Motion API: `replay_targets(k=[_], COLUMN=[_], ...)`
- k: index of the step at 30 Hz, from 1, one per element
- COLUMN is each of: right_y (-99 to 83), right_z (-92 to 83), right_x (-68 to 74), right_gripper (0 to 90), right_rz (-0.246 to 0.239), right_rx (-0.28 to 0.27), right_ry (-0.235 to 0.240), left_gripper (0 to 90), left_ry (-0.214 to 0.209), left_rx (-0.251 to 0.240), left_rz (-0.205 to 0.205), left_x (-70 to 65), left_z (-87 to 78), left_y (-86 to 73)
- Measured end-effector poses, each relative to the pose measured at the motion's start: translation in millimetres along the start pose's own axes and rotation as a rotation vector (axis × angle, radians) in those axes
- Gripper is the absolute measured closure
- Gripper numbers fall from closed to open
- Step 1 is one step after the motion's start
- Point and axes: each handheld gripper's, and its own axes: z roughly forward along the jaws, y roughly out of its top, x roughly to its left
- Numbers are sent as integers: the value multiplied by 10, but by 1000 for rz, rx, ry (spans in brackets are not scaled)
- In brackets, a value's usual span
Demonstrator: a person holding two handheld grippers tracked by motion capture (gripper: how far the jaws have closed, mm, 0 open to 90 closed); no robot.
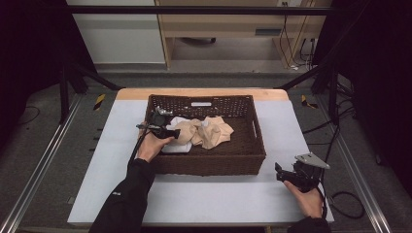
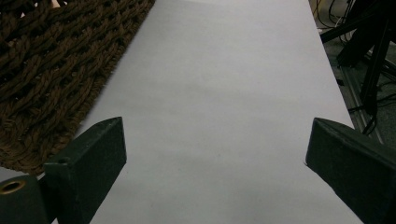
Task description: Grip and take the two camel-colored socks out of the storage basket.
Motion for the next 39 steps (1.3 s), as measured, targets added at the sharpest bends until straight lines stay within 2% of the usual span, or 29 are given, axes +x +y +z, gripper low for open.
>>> replay_targets(k=[5, 11, 16, 20, 23, 25, 27, 31, 32, 33, 34, 35, 38, 39], right_y=[-1, -1, 0, 1, 0, 1, 1, 2, 1, 1, 1, 1, 2, 2], right_z=[1, 2, 1, -1, -2, -9, -10, -8, -2, -2, -4, -4, -2, -2], right_x=[2, -5, -6, -6, -9, -6, -7, -8, -11, -11, -10, -10, -15, -15], right_gripper=[53, 53, 54, 53, 55, 55, 55, 55, 55, 55, 55, 55, 55, 55], right_rz=[-2, -3, 0, -1, -3, 5, 6, 5, -4, -4, -4, -4, 1, 1], right_rx=[1, 0, 0, -2, -3, -1, -2, -1, -2, -2, -2, -2, 0, 0], right_ry=[-1, -1, -1, -2, -3, -3, -4, -4, -5, -5, -6, -6, -9, -9], left_gripper=[377, 430, 539, 605, 716, 784, 813, 834, 842, 844, 847, 848, 851, 852], left_ry=[7, -6, -23, -40, -56, -60, -62, -65, -66, -66, -68, -68, -99, -99], left_rx=[21, 51, 109, 121, 117, 100, 91, 15, -30, -30, -76, -76, -167, -167], left_rz=[-1, -1, 1, -4, 2, 7, -2, -4, -10, -10, -15, -15, -36, -36], left_x=[-1, -2, -9, -4, -11, -20, -26, -24, -15, -15, -6, -6, 12, 12], left_z=[24, 51, 85, 82, 59, 28, 14, -74, -117, -117, -162, -162, -245, -245], left_y=[-9, -14, -23, -22, -14, -6, -3, 13, 18, 18, 23, 23, 40, 40])
